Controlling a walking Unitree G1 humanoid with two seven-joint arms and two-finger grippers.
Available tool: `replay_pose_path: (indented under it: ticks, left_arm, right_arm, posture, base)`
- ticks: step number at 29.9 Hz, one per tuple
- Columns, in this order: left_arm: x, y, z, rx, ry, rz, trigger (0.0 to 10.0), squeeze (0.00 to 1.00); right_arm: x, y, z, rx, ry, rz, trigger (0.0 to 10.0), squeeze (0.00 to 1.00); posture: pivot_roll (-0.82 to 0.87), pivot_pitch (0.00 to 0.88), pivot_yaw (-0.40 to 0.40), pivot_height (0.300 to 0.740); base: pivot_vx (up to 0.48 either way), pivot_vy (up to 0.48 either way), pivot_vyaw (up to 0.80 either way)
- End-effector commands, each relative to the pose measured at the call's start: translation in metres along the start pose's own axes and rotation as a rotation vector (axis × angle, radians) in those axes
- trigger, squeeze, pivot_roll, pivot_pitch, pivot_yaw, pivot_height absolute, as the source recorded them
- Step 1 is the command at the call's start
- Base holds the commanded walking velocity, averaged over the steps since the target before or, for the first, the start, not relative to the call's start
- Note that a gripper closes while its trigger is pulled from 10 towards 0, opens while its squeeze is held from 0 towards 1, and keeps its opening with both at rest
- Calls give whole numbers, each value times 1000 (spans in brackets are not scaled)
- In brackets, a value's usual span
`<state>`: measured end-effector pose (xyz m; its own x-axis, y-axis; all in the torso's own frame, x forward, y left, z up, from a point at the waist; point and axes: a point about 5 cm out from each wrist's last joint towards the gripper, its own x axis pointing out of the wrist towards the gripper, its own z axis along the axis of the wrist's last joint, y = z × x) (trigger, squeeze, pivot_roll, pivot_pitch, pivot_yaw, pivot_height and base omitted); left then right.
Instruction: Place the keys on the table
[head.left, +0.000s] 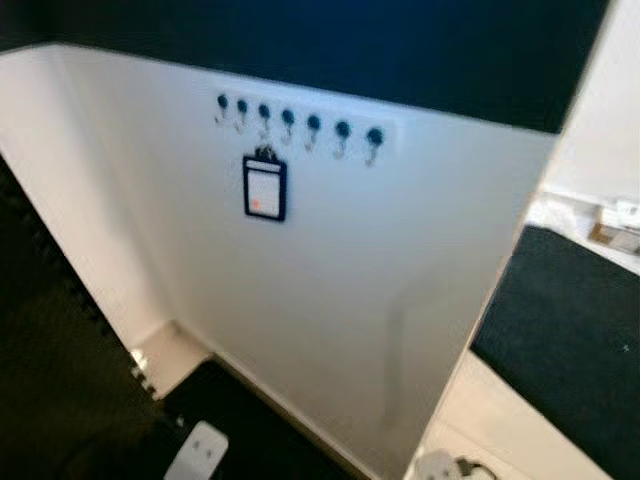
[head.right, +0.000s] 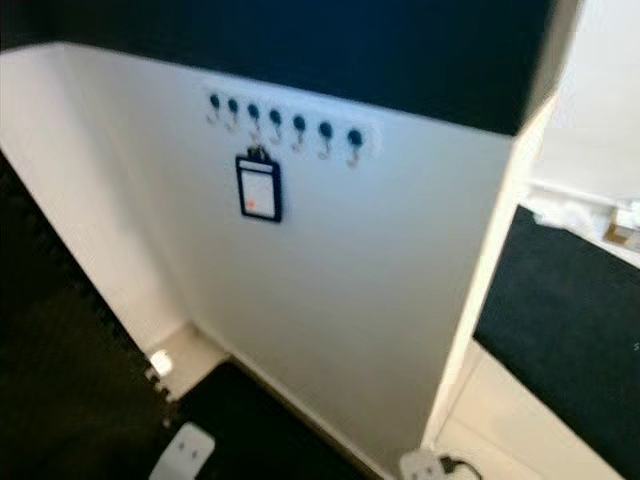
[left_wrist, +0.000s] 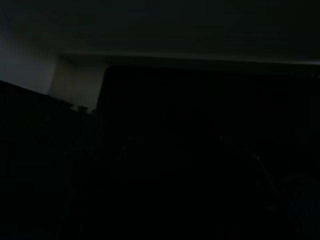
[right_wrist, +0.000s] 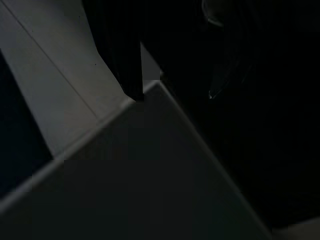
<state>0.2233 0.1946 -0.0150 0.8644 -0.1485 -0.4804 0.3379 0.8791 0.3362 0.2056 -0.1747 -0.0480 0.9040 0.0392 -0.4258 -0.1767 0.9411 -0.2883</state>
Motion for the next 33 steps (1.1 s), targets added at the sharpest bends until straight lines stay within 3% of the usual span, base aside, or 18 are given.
replay_pose_path:
  ticks: [1,28,30,33]
  left_arm:
    - [-5,-3,-12,-7,43,-9,10000,0]
    - [-5,-3,-10,9,33,-18,10000,0]
    - [-4,-2,-8,6,26,-12,10000,0]
    - [3,9,10,-15,-33,30,10000,0]
  right_arm:
    - [-4,-1,-8,0,32,-2,10000,0]
    - [-4,0,-7,-1,30,-3,10000,0]
    - [-4,-1,-7,-2,30,-4,10000,0]
    - [-3,-2,-7,-4,28,-6,10000,0]
  posture:
    - [99,125,77,740]
    - [96,121,77,740]
    - [95,121,77,740]
    - [92,124,75,740]
  base:
    - [0,480,0]
    - [0,18,0]
    - [0,0,0]
    - [0,0,0]
